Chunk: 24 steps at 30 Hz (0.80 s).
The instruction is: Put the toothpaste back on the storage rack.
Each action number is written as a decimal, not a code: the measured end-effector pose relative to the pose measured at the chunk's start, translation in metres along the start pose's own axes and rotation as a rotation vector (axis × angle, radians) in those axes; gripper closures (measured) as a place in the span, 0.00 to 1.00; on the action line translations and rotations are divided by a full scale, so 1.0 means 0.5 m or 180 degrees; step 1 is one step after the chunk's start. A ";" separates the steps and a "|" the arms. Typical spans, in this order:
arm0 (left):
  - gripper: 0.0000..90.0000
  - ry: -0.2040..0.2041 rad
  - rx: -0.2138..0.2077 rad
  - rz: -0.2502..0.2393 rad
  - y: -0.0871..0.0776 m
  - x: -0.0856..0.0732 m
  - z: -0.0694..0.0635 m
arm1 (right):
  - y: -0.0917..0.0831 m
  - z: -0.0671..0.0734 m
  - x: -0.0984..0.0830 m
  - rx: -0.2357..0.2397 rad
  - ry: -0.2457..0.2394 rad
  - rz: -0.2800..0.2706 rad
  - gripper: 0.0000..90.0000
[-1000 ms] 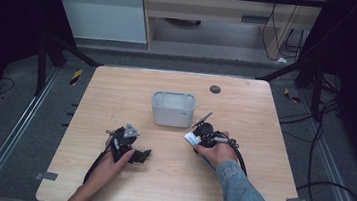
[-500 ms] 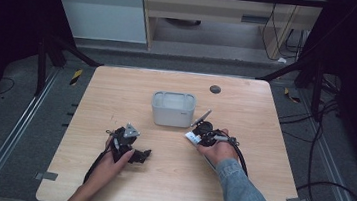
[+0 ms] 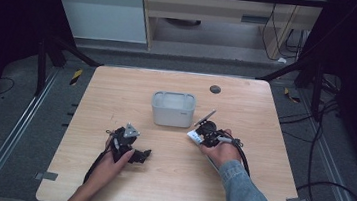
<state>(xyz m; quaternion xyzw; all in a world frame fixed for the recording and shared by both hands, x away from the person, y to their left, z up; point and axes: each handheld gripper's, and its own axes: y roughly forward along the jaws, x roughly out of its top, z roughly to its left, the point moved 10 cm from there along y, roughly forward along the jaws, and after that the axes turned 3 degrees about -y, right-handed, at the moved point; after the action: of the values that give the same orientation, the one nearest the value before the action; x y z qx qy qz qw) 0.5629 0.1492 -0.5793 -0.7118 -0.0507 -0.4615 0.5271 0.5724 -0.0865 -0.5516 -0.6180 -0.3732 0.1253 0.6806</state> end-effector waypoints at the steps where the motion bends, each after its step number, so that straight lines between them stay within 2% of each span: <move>1: 0.00 0.0000 0.0000 0.0000 0.000 0.000 0.000 | -0.003 -0.004 -0.003 -0.0012 -0.0017 -0.0011 0.88; 5: 0.00 0.0000 0.0000 0.0001 0.000 0.000 0.000 | -0.015 -0.012 -0.009 -0.0026 0.0051 -0.0028 0.88; 14: 0.00 0.0000 0.0000 0.0001 0.000 0.000 0.000 | -0.047 -0.039 -0.020 -0.0120 0.0073 -0.0104 0.89; 24: 0.00 0.0001 0.0001 0.0001 0.000 0.000 0.000 | -0.108 -0.070 -0.021 -0.0197 0.0146 -0.0296 0.89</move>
<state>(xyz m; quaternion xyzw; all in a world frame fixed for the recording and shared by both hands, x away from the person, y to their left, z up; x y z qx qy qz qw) 0.5629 0.1492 -0.5793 -0.7117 -0.0506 -0.4615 0.5272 0.5725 -0.1304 -0.5032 -0.6234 -0.3895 0.0678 0.6746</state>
